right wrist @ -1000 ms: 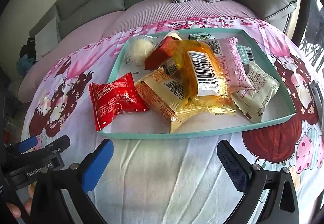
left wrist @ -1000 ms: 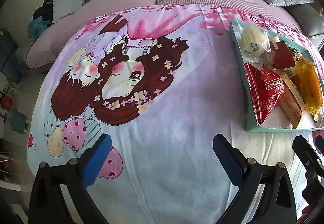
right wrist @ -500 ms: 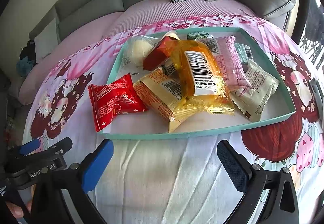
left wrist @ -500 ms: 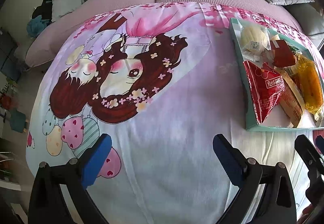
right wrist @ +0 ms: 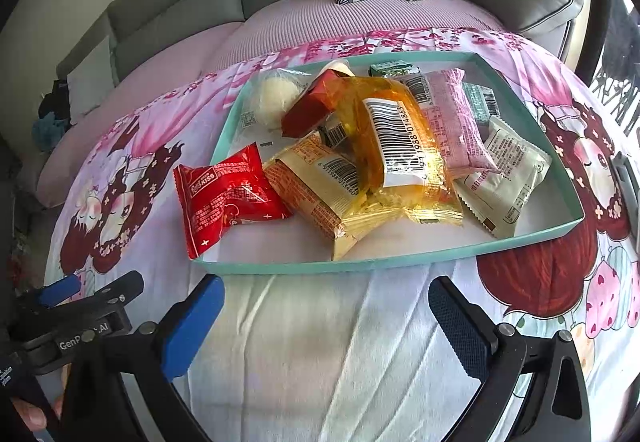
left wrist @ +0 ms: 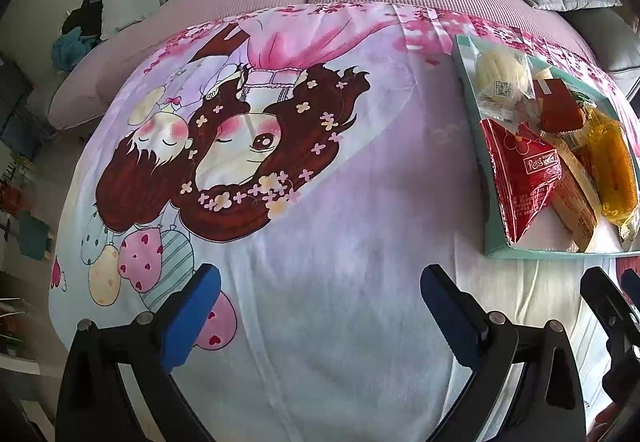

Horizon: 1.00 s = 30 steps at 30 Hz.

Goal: Organize snacks

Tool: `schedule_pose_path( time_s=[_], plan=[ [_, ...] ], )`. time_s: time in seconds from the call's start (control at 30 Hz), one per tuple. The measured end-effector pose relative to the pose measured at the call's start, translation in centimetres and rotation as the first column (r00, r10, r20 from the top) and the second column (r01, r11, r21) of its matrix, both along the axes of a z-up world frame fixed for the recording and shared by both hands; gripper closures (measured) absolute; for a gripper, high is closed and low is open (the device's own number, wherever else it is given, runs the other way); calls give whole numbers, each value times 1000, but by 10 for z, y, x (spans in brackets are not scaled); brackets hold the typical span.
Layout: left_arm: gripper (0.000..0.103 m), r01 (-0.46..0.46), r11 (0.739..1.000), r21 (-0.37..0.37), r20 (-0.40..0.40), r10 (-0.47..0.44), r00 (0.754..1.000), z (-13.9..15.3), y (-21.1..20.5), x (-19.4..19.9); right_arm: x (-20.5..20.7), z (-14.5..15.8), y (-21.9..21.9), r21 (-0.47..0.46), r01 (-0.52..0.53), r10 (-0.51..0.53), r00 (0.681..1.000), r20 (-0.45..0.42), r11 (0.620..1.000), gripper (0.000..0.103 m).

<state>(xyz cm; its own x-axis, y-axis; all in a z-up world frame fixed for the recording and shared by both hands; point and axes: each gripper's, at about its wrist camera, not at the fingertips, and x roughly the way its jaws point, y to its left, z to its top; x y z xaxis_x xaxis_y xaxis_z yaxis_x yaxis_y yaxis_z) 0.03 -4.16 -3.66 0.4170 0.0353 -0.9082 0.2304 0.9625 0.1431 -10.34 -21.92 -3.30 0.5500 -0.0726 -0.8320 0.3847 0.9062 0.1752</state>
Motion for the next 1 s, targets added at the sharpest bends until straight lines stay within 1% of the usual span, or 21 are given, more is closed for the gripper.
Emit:
schedule_pose_path(
  time_s=[1.0],
  plan=[
    [3, 3, 1000, -18, -2, -3, 1000, 1, 0, 0, 0, 0, 0, 2, 1, -1, 1000, -1, 1000, 0]
  ],
)
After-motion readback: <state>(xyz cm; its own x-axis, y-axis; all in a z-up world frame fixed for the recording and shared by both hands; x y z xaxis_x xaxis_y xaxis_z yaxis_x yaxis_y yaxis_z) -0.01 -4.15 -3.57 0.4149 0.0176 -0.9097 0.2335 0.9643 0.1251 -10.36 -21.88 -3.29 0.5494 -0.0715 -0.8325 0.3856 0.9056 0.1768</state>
